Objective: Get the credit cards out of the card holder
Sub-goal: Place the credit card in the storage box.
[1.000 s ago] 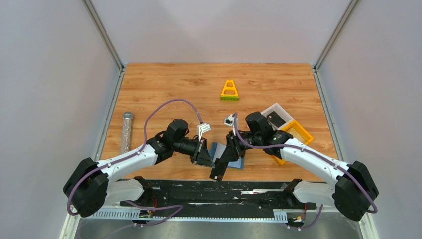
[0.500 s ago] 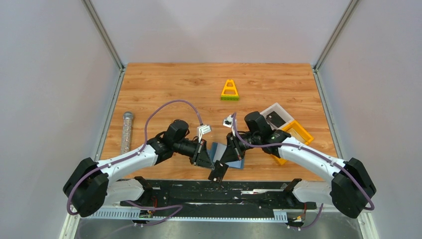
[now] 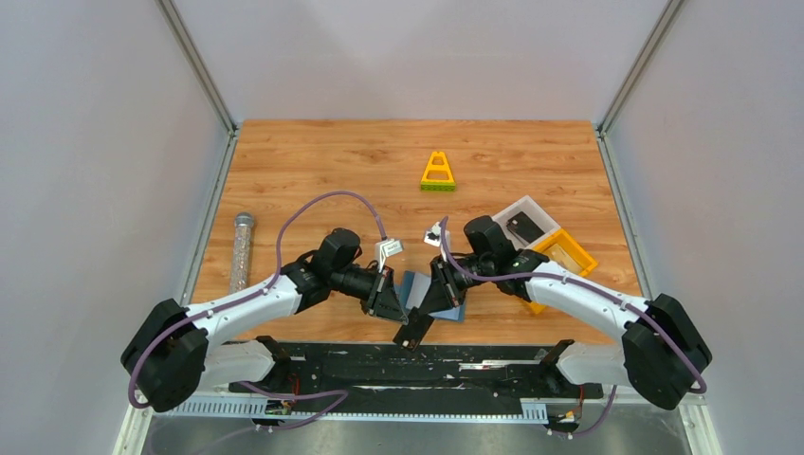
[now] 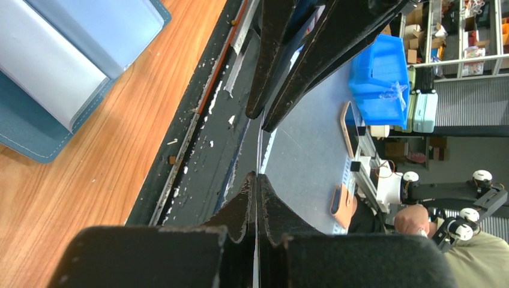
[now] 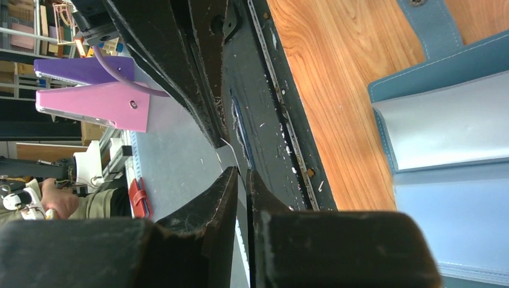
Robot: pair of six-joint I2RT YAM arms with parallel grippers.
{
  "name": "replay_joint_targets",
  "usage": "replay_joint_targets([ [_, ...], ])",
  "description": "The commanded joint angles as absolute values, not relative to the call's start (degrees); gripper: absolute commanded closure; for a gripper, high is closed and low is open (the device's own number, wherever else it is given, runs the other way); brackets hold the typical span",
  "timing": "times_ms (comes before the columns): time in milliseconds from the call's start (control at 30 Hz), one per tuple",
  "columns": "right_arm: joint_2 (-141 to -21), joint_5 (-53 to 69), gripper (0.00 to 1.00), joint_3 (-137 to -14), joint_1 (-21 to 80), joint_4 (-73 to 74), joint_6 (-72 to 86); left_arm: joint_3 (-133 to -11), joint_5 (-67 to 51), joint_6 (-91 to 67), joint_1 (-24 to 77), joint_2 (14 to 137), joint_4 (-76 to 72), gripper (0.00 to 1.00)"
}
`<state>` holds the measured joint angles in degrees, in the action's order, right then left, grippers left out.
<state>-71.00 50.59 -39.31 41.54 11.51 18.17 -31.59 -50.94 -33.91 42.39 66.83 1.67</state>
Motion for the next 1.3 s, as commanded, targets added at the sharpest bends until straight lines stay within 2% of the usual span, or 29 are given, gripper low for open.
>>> replay_joint_targets([
  [0, -71.84, 54.33, 0.88, -39.2, 41.9, 9.01, 18.81, -34.41, -49.8, -32.64, 42.28, 66.8, -0.7, 1.0],
  [100, -71.64, 54.7, 0.89, -39.29, 41.92, 8.97, 18.66, -34.29, -49.63, -32.55, 42.28, 66.8, -0.7, 1.0],
  [233, -70.36, 56.81, 1.0, -38.9, 41.97, 8.11, 18.54, -34.24, -49.41, -32.53, 42.28, 66.96, -0.7, 1.0],
  [367, -68.75, 55.81, 1.0, -38.51, 41.85, 7.56, 18.99, -34.38, -48.57, -32.51, 42.28, 67.2, -0.42, 1.0],
  [500, -67.15, 51.87, 1.0, -37.95, 40.22, 7.56, 21.24, -34.76, -46.37, -32.52, 42.28, 66.48, 0.48, 0.84],
  [633, -65.78, 50.21, 1.0, -36.83, 36.15, 7.4, 24.16, -35.71, -43.76, -31.56, 42.27, 65.63, 4.29, 0.53],
  [733, -64.33, 50.16, 1.0, -35.75, 32.93, 6.88, 25.85, -36.47, -41.41, -30.6, 42.25, 64.93, 6.4, 0.39],
  [767, -63.86, 49.92, 1.0, -35.57, 32.07, 6.86, 26.41, -36.89, -41.09, -30.24, 42.27, 64.55, 7.22, 0.28],
  [833, -62.75, 48.77, 1.0, -35.27, 30.09, 7.01, 27.58, -37.67, -39.99, -29.77, 42.27, 64.04, 8.34, 0.12],
  [867, -62.23, 48.16, 1.0, -35.18, 29.13, 7.09, 28.14, -37.99, -39.4, -29.56, 42.23, 63.84, 8.78, 0.09],
  [900, -61.79, 47.31, 1.0, -35.24, 27.95, 7.26, 28.7, -38.7, -39.08, -29.14, 42.26, 63.64, 9.69, 0.03],
  [1267, -53.78, 28.23, 1.0, -37.23, 11.06, 12.27, 38.21, -49.42, -27.77, -19.53, 42.29, 60.61, 26.34, 0.0],
])
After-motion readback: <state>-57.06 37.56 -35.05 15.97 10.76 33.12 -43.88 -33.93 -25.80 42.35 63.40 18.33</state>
